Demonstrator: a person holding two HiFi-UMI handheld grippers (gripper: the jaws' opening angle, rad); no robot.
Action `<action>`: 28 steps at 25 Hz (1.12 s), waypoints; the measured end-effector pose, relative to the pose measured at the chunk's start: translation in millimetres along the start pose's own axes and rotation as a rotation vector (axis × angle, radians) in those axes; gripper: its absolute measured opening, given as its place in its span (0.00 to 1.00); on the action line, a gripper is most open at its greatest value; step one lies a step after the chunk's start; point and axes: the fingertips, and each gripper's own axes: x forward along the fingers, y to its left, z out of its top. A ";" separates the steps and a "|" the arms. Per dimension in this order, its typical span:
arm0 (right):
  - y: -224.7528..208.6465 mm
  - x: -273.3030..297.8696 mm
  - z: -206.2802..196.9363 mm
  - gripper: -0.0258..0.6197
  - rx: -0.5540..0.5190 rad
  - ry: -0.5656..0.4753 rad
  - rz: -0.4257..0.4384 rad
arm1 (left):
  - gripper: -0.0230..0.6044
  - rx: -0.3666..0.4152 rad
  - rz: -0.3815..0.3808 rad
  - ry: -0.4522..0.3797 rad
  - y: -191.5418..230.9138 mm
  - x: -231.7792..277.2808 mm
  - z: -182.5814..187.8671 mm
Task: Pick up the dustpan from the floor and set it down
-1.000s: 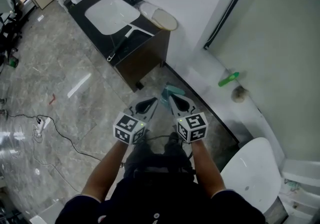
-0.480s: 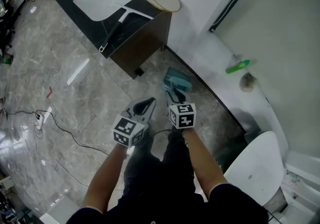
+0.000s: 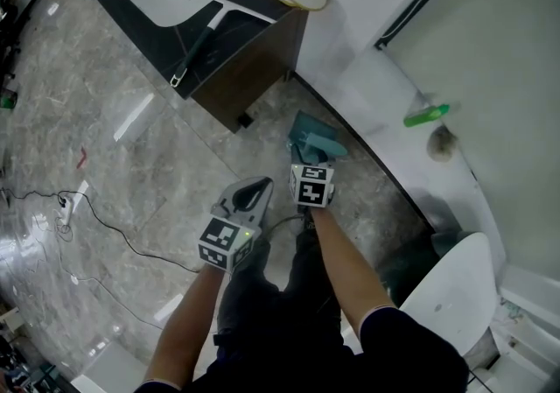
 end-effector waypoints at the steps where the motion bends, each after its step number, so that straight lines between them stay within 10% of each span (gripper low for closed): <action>1: 0.9 4.9 0.7 0.40 0.003 -0.002 -0.007 | 0.06 0.009 0.005 0.004 1.7 -0.8 -1.5; 12: -5.5 32.4 23.7 0.39 -0.062 -0.078 -0.126 | 0.06 -0.017 0.038 0.007 21.0 -15.1 -12.4; 17: -11.4 20.4 33.1 0.19 -0.076 -0.084 -0.172 | 0.06 -0.039 0.041 0.002 23.0 -19.3 -11.4; 28: -16.9 -26.5 59.5 0.19 -0.093 -0.093 -0.058 | 0.06 -0.050 0.022 -0.016 9.2 -15.1 0.4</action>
